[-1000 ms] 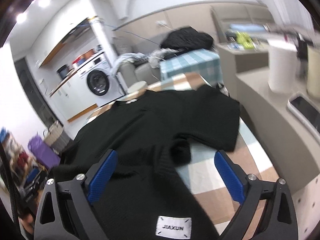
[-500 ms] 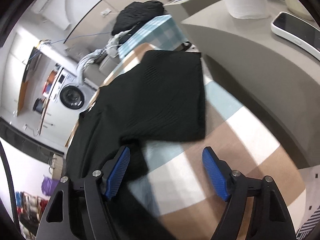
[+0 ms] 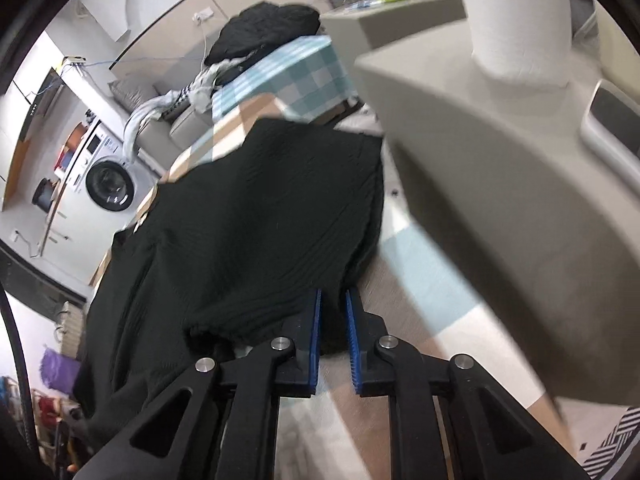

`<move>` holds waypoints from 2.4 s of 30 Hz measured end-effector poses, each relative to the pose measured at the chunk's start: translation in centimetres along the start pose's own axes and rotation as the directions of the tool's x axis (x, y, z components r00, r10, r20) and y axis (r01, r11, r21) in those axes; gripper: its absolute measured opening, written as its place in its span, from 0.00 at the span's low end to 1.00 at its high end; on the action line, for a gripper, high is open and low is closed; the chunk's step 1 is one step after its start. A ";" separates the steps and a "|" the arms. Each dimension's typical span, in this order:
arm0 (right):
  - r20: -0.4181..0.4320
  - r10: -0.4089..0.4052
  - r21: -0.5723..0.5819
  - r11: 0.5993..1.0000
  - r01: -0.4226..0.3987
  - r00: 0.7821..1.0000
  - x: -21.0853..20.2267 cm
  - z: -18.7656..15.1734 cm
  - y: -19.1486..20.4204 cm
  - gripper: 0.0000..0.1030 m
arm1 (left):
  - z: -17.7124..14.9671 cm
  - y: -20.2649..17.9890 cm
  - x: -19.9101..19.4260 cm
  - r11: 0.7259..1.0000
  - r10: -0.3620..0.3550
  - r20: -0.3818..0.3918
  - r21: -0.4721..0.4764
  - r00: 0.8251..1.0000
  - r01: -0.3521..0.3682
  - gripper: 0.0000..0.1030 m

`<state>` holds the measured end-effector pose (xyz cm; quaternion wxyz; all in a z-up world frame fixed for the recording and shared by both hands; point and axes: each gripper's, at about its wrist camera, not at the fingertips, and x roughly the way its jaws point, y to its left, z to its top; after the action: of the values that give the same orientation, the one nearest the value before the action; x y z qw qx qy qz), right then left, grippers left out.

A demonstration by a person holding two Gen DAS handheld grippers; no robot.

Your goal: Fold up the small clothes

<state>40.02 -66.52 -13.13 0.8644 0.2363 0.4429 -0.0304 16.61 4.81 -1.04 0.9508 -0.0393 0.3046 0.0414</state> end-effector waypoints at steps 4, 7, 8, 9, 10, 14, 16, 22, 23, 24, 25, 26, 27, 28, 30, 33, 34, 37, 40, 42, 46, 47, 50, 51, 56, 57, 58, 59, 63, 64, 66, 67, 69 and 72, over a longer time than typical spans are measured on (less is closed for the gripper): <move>0.082 0.028 -0.019 0.999 -0.027 0.996 -2.2 2.5 1.1 0.09 | 0.1 0.1 0.6 1.000 -0.008 -0.002 -0.008 1.000 0.008 0.99; 0.124 0.097 -0.068 0.994 -0.090 0.988 -3.4 4.3 3.8 0.09 | 0.2 0.1 0.6 1.000 -0.012 0.003 -0.014 1.000 0.012 0.99; 0.132 0.122 -0.092 0.990 -0.110 0.984 -3.7 4.6 4.9 0.09 | 0.2 0.1 0.6 1.000 -0.015 0.006 -0.017 1.000 0.015 0.99; 0.136 0.154 -0.129 0.982 -0.136 0.979 -3.9 4.9 6.7 0.09 | 0.1 0.1 0.4 1.000 -0.017 0.009 -0.020 1.000 0.017 0.99; 0.132 0.177 -0.156 0.975 -0.156 0.975 -3.9 4.9 8.0 0.09 | 0.1 0.1 0.4 1.000 -0.017 0.013 -0.024 1.000 0.018 0.99; 0.054 0.289 -0.292 0.920 -0.262 0.956 -3.4 3.5 14.4 0.08 | -0.2 0.4 -0.2 0.999 -0.024 0.021 -0.041 0.999 0.025 0.99; -0.010 0.341 -0.362 0.875 -0.321 0.940 -2.7 2.4 17.9 0.08 | -0.5 0.7 -0.6 0.999 -0.027 0.022 -0.046 0.999 0.028 0.99; -0.232 0.346 -0.526 0.742 -0.416 0.909 -0.7 -1.9 23.9 0.20 | -0.8 0.9 -1.2 0.999 -0.021 0.024 -0.040 0.999 0.022 0.99; -0.230 0.338 -0.530 0.743 -0.408 0.913 -0.8 -2.1 23.5 0.24 | -0.8 1.0 -1.2 0.999 -0.022 0.023 -0.043 0.999 0.023 0.99; -0.219 0.327 -0.528 0.753 -0.393 0.919 -1.1 -2.0 22.7 0.31 | -0.9 1.1 -1.3 0.999 -0.023 0.023 -0.046 0.999 0.024 0.99; -0.195 0.304 -0.524 0.772 -0.361 0.933 -1.6 -1.7 21.4 0.38 | -0.9 1.2 -1.3 0.999 -0.024 0.024 -0.048 0.999 0.025 0.99; -0.170 0.276 -0.519 0.791 -0.324 0.946 -1.8 -1.3 20.2 0.41 | -1.0 1.2 -1.4 0.999 -0.024 0.024 -0.048 0.999 0.025 0.99; -0.144 0.236 -0.506 0.817 -0.276 0.961 -1.7 -0.8 18.9 0.44 | -1.0 1.2 -1.4 0.999 -0.025 0.023 -0.048 0.999 0.026 0.99; -0.123 0.186 -0.486 0.845 -0.222 0.975 -1.4 -0.4 17.5 0.45 | -1.0 1.2 -1.3 0.999 -0.026 0.022 -0.047 0.999 0.027 0.99; -0.119 0.101 -0.442 0.885 -0.143 0.988 -0.2 0.5 15.5 0.45 | -1.0 1.1 -1.4 0.998 -0.032 0.019 -0.046 0.999 0.033 0.99; -0.135 0.037 -0.421 0.903 -0.090 0.990 1.2 0.9 14.6 0.45 | -1.0 0.7 -1.5 0.999 -0.033 0.017 -0.036 0.999 0.034 0.99; -0.146 0.042 -0.438 0.893 -0.103 0.988 1.6 0.4 15.3 0.45 | -0.9 0.6 -1.5 0.999 -0.033 0.016 -0.034 0.999 0.034 0.99; -0.167 0.036 -0.527 0.841 -0.120 0.985 2.4 -1.1 17.8 0.46 | -0.9 0.3 -1.6 0.999 -0.031 0.013 -0.033 0.999 0.032 0.99; -0.183 0.038 -0.595 0.791 -0.141 0.982 3.7 -2.7 20.9 0.55 | -1.0 0.2 -1.7 0.999 -0.028 0.004 -0.036 1.000 0.028 0.99; -0.205 0.015 -0.621 0.771 -0.142 0.979 5.6 -3.5 22.4 0.58 | -1.0 0.2 -1.7 0.999 -0.025 -0.003 -0.040 1.000 0.025 0.99; -0.189 -0.088 -0.648 0.759 -0.057 0.978 9.3 -4.2 23.3 0.51 | -1.2 0.6 -1.6 0.999 -0.016 -0.010 -0.052 1.000 0.015 0.99; -0.172 -0.105 -0.645 0.763 -0.032 0.979 9.6 -4.1 23.1 0.41 | -1.2 0.7 -1.6 0.998 -0.014 -0.012 -0.057 1.000 0.014 0.99; -0.106 -0.016 -0.589 0.807 -0.050 0.994 7.1 -2.6 21.8 0.06 | -1.3 1.1 -1.5 0.998 -0.011 -0.016 -0.066 1.000 0.010 0.99; -0.062 0.037 -0.537 0.841 -0.065 0.997 5.5 -1.7 20.6 0.06 | -1.2 1.3 -1.5 0.998 -0.010 -0.015 -0.067 1.000 0.009 0.99; 0.118 0.143 -0.136 0.983 -0.127 0.983 -1.3 2.3 11.7 0.06 | -1.3 1.3 -1.5 0.997 -0.018 -0.012 -0.071 1.000 0.017 0.99; 0.142 0.143 -0.052 0.989 -0.137 0.979 -2.2 2.6 9.7 0.06 | -1.3 1.3 -1.4 0.997 -0.021 -0.015 -0.073 1.000 0.020 0.99; 0.157 0.150 -0.010 0.989 -0.150 0.976 -2.8 2.7 8.6 0.06 | -1.3 1.2 -1.3 0.997 -0.023 -0.018 -0.074 1.000 0.022 0.99; 0.185 0.159 0.036 0.985 -0.168 0.970 -3.5 2.8 7.4 0.06 | -1.3 1.2 -1.3 0.997 -0.025 -0.019 -0.073 1.000 0.024 0.99; 0.215 0.175 0.049 0.981 -0.189 0.961 -4.7 3.0 6.5 0.06 | -1.2 0.8 -1.7 0.997 -0.033 -0.009 -0.064 0.999 0.032 0.99; 0.197 0.191 0.020 0.980 -0.199 0.962 -4.6 3.1 7.2 0.06 | -1.2 0.7 -1.8 0.998 -0.032 -0.007 -0.062 0.999 0.032 0.99; 0.166 0.262 -0.064 0.965 -0.255 0.951 -4.7 2.9 9.3 0.06 | -1.1 0.6 -1.9 0.998 -0.032 -0.005 -0.060 0.999 0.031 0.99; 0.133 0.298 -0.116 0.952 -0.284 0.945 -4.2 2.8 10.9 0.06 | -1.1 0.6 -1.9 0.998 -0.031 -0.004 -0.059 1.000 0.030 0.99; 0.040 0.375 -0.232 0.905 -0.356 0.926 -3.5 1.6 14.5 0.06 | -1.1 0.6 -2.1 0.998 -0.024 -0.004 -0.058 1.000 0.023 0.99; -0.124 0.398 -0.402 0.817 -0.413 0.909 -2.6 -1.8 18.5 0.06 | -1.2 0.8 -2.3 0.998 -0.015 -0.005 -0.061 1.000 0.015 0.99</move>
<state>41.96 -49.69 -4.95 0.8733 0.1345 0.3934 0.2540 13.93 5.36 -0.70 0.9486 -0.0708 0.3054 0.0433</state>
